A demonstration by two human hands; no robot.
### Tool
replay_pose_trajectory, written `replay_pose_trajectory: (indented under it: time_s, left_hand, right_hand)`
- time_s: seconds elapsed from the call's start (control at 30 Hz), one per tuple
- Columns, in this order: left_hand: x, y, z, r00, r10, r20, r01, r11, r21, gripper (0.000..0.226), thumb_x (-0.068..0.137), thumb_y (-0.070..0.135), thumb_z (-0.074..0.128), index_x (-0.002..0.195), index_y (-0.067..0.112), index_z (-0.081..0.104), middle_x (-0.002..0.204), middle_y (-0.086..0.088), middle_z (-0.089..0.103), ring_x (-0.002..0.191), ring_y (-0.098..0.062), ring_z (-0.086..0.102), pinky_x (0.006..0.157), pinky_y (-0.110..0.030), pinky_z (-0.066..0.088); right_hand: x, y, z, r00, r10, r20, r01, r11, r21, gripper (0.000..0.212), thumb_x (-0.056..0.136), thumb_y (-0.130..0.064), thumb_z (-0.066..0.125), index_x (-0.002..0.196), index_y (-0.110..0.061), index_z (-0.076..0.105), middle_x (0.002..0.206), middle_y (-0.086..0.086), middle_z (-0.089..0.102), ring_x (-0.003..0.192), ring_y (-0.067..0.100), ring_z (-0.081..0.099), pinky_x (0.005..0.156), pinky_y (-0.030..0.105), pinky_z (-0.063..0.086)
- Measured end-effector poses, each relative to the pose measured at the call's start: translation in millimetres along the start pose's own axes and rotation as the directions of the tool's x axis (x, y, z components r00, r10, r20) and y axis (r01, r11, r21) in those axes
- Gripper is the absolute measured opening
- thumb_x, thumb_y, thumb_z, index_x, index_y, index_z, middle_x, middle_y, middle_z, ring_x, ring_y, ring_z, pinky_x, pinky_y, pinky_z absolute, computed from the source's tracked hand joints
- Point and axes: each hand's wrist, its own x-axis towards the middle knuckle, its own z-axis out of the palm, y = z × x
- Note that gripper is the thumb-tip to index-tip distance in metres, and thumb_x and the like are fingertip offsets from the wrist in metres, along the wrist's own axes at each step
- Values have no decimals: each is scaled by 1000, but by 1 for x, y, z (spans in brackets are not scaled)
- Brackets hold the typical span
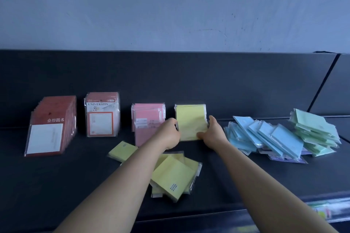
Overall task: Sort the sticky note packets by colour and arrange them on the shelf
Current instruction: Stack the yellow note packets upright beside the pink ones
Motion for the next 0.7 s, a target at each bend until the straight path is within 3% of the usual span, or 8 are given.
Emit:
replay_pose_trajectory:
  time_s: [0.07, 0.1, 0.17, 0.23, 0.27, 0.37, 0.47, 0.7]
  left_hand:
    - [7, -4, 8, 998, -53, 26, 54, 999, -11, 20, 86, 7, 49, 83, 27, 46, 100, -2, 51, 90, -25, 52, 79, -35, 43]
    - [14, -10, 12, 997, -69, 28, 69, 997, -30, 12, 80, 8, 49, 84, 20, 50, 98, -7, 58, 89, -29, 57, 76, -36, 45]
    - [38, -29, 23, 996, -89, 26, 91, 992, -85, 19, 65, 11, 46, 83, 10, 55, 87, -13, 64, 76, -28, 57, 66, -35, 41]
    - [37, -27, 23, 998, -68, 4, 68, 986, -150, 13, 63, 6, 46, 70, 15, 52, 75, -5, 59, 70, -22, 48, 64, -34, 36]
    - [28, -17, 20, 998, -50, -25, 44, 983, -180, 20, 68, 2, 48, 72, 21, 55, 76, 1, 61, 69, -23, 51, 65, -34, 40]
    - [16, -2, 15, 991, 8, -133, -38, 975, -221, 36, 86, -6, 47, 105, 18, 65, 99, 10, 66, 95, -16, 64, 86, -32, 51]
    - [25, 0, 18, 975, 28, -222, -71, 979, -189, 41, 92, 1, 49, 131, 13, 54, 122, 5, 59, 112, -15, 58, 93, -27, 46]
    - [42, 5, 22, 971, -28, -236, -17, 982, -187, 42, 92, 7, 47, 132, 22, 49, 131, 0, 55, 117, -18, 53, 85, -29, 48]
  right_hand:
    - [2, 1, -2, 1000, 3, 0, -3, 1000, -7, 80, 83, -13, 68, 148, -9, 20, 140, 7, 47, 127, 25, 45, 99, 33, 38]
    - [3, 2, -3, 1000, 4, 2, -4, 1000, -9, 79, 83, -12, 69, 146, -9, 23, 136, 7, 50, 123, 25, 48, 96, 32, 39]
    - [6, 4, -4, 1000, 14, 2, -14, 1000, 0, 78, 81, -11, 70, 145, -9, 26, 130, 8, 53, 118, 26, 50, 92, 32, 41]
    - [9, 5, -4, 1000, 11, -19, -11, 1000, -4, 74, 79, -9, 70, 142, -10, 32, 126, 9, 52, 116, 27, 50, 90, 32, 43]
    - [10, 6, -4, 999, -11, -41, 11, 1000, -7, 64, 77, -7, 69, 134, -11, 39, 121, 8, 52, 111, 26, 51, 86, 31, 44]
    - [13, 6, -4, 982, -130, -137, 128, 992, -23, 31, 77, 3, 52, 103, -14, 48, 100, 3, 47, 88, 21, 46, 68, 26, 34]
    - [20, 2, -1, 964, -194, -183, 193, 981, -25, 40, 76, 6, 43, 110, -16, 44, 102, -1, 44, 86, 19, 45, 68, 28, 34]
    - [45, -4, 6, 947, -224, -231, 211, 974, -83, 49, 76, 5, 49, 119, -15, 39, 111, -1, 40, 91, 22, 45, 66, 30, 34]
